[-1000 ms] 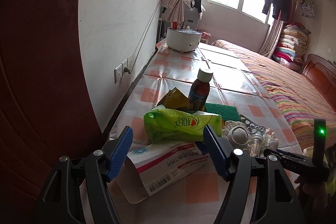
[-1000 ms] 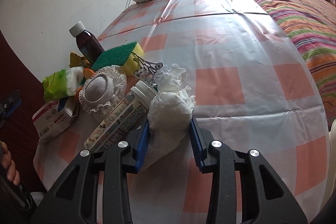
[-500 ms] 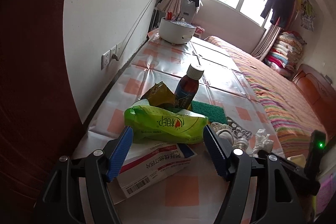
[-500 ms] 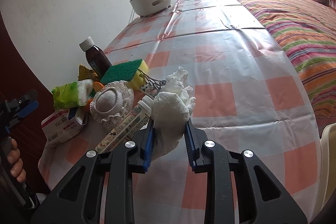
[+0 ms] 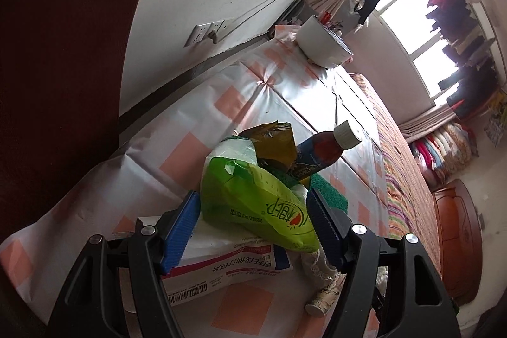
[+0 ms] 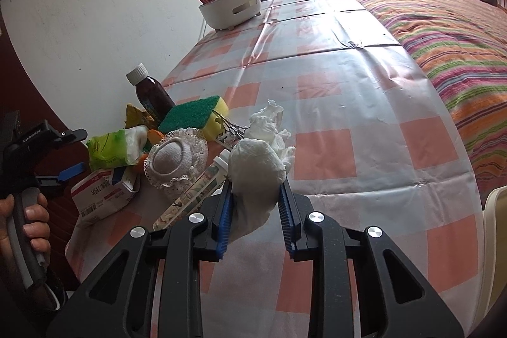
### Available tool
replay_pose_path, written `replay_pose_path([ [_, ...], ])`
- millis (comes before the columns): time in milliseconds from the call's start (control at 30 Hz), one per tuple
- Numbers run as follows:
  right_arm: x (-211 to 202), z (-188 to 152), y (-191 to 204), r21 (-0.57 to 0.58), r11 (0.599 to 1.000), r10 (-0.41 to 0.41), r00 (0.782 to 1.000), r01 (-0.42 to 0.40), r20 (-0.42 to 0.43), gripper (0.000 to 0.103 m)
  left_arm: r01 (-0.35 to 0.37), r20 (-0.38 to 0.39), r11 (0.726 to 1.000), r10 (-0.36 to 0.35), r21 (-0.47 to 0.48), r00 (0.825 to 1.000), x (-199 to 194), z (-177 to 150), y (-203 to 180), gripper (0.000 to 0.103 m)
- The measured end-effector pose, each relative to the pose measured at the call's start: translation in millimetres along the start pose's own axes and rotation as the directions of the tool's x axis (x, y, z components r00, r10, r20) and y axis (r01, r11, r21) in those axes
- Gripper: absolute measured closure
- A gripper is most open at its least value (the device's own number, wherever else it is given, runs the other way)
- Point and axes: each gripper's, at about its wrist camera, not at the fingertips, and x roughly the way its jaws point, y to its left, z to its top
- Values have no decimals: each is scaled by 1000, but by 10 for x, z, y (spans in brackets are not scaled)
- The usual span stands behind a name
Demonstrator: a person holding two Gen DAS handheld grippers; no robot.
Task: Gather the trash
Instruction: 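Grasp the green snack bag with the left gripper and lift it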
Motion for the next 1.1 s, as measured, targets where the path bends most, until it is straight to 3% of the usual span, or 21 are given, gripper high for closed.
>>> replay_pose_path([
  [633, 2, -1, 0, 7, 1000, 25, 1000, -25, -6, 77, -51, -89, 997, 45, -64, 995, 357, 113, 29, 36],
  [700, -4, 3, -1, 9, 1000, 25, 1000, -25, -3, 77, -54, -103, 997, 48, -59, 993, 404, 116, 35, 52],
  [800, -31, 2, 1, 10, 1000, 27, 1000, -27, 4, 77, -40, -122, 998, 34, -48, 992, 440, 107, 36, 66],
  [967, -101, 10, -17, 18, 1000, 24, 999, -24, 29, 77, 6, -93, 1000, -8, -28, 996, 370, 90, -15, 78],
  [1100, -175, 14, -52, 24, 1000, 17, 999, -18, 50, 77, 32, -55, 999, -32, 3, 998, 265, 70, -92, 81],
])
